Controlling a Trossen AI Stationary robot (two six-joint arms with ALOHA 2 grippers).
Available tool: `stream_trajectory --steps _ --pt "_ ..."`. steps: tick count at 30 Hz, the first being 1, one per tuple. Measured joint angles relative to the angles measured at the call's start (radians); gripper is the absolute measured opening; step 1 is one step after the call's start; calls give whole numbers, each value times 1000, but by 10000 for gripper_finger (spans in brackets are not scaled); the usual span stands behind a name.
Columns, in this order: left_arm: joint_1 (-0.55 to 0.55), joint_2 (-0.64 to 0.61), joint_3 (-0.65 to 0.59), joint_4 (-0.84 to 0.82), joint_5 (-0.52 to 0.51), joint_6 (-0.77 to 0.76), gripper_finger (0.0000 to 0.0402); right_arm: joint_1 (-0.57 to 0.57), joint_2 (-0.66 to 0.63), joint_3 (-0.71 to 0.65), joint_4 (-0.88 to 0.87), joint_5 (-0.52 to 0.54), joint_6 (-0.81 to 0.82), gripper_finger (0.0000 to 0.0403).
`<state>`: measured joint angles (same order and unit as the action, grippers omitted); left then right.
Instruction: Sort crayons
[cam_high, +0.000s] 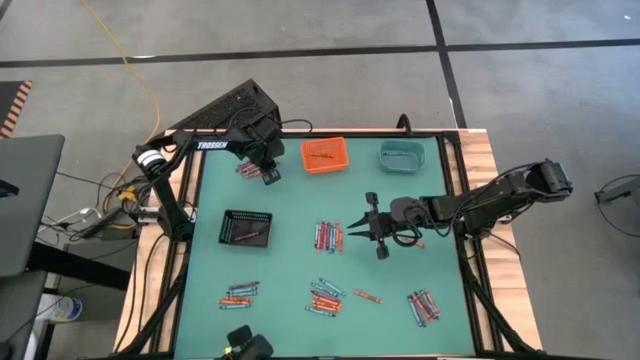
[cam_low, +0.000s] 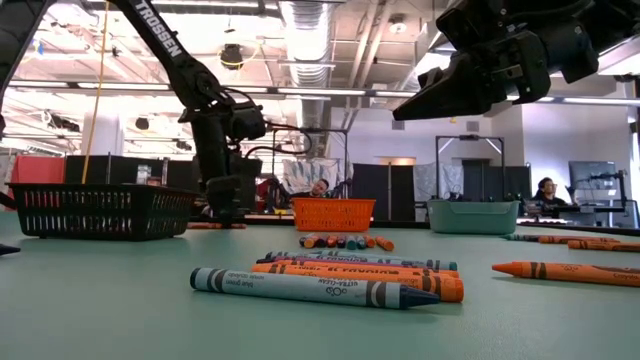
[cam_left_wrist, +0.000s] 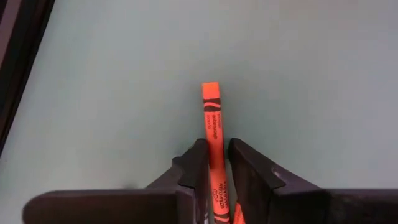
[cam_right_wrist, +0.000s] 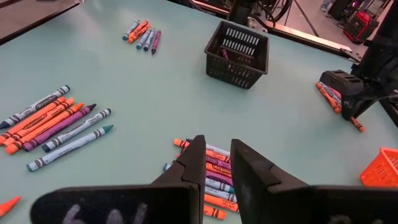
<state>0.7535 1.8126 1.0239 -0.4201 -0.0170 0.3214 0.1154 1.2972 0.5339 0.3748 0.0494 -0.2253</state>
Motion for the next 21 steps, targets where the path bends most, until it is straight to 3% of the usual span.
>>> stream_trajectory --steps 5,13,21 --pt "0 35 2 -15 4 29 11 0 0 0 0 0 0 74" --pt "0 -42 23 -30 -11 36 7 0 0 0 -1 0 0 74" --pt "-64 -108 89 12 123 -39 6 0 0 0 -1 0 -1 74"
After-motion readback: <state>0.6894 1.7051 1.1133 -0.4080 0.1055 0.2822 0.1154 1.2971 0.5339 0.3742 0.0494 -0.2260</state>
